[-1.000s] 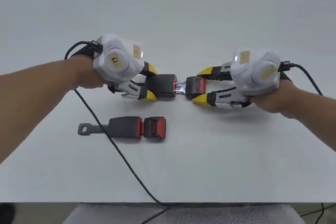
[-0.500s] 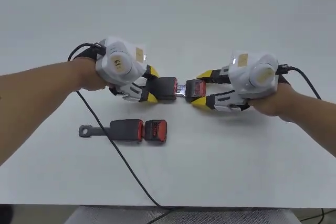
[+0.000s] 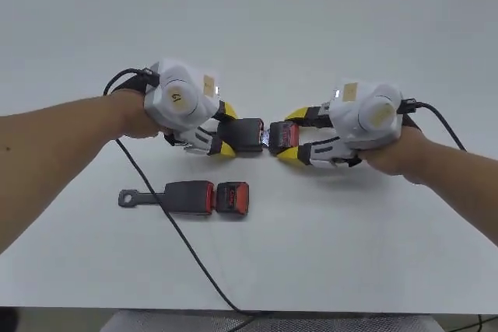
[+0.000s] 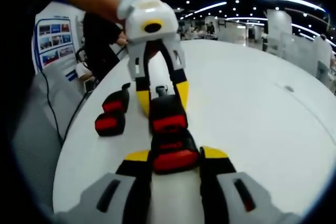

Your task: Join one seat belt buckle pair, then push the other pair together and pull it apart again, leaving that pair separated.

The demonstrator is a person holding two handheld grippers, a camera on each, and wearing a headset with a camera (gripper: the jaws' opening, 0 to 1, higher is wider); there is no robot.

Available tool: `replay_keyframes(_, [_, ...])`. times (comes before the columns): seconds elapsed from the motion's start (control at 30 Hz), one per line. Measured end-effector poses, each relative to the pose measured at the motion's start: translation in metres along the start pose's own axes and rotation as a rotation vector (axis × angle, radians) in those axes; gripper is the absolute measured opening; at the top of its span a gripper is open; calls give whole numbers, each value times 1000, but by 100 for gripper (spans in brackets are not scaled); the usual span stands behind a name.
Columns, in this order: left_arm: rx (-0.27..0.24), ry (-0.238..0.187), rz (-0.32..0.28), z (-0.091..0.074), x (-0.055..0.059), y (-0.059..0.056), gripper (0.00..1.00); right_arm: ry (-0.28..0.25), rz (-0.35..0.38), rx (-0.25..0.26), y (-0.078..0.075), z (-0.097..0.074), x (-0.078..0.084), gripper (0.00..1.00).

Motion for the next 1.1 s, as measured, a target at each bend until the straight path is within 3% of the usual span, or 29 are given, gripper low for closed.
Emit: replay_keyframes(1.1, [12,17,17,-1,0,0,33,60,-22,47,-1,7,-3,36])
Point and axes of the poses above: the centre of the closed fingertips' face, and the gripper's own axes: z roughly forward along the fingers, y roughly to its left, x roughly out of its underside, the point moved 3 cm from there along -z, roughly backward along the fingers, and after that the axes turned 10 degrees about z, right-handed, at the moved point
